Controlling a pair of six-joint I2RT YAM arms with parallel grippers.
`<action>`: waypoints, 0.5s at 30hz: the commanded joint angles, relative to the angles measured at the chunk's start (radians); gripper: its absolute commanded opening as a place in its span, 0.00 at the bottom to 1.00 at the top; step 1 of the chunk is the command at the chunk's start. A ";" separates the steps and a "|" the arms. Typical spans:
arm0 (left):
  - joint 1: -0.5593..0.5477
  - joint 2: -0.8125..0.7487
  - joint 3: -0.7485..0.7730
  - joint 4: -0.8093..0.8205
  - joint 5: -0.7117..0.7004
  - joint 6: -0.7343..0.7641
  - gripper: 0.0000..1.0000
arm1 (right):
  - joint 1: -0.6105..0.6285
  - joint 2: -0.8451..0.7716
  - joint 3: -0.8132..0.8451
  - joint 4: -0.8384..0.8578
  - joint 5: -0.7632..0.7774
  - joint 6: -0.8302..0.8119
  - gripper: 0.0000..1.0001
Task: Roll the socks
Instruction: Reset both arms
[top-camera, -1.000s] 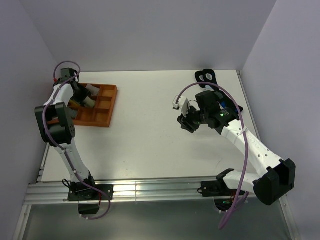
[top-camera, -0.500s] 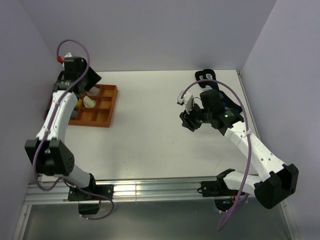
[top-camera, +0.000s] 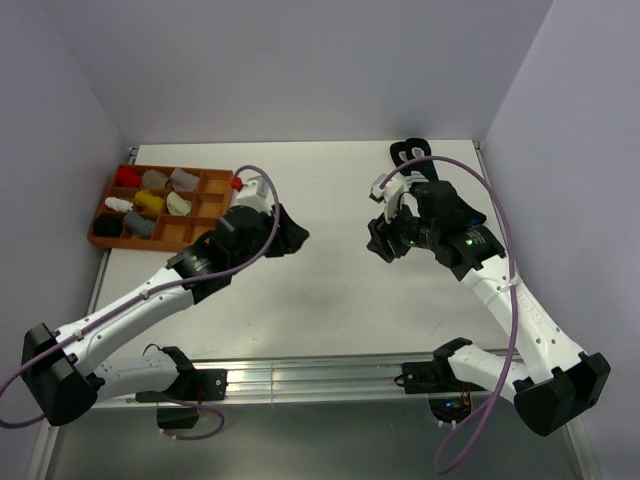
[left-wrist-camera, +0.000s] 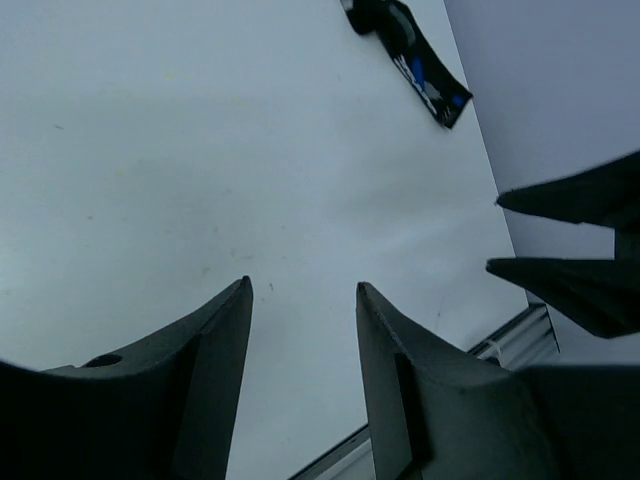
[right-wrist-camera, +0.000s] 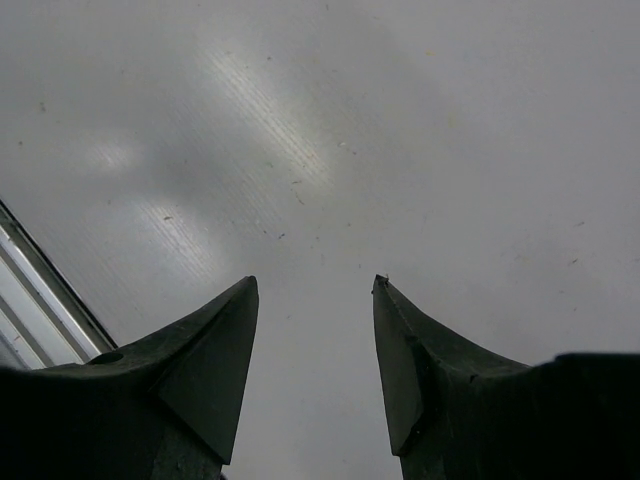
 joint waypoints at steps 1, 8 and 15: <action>-0.099 0.012 -0.012 0.163 -0.056 -0.025 0.51 | -0.009 -0.007 0.053 -0.022 -0.035 0.038 0.57; -0.182 0.055 -0.006 0.196 -0.074 -0.012 0.51 | -0.010 -0.050 0.017 0.006 -0.010 0.042 0.61; -0.182 0.080 0.025 0.185 -0.063 -0.005 0.51 | -0.012 -0.076 -0.016 0.036 -0.013 0.035 0.63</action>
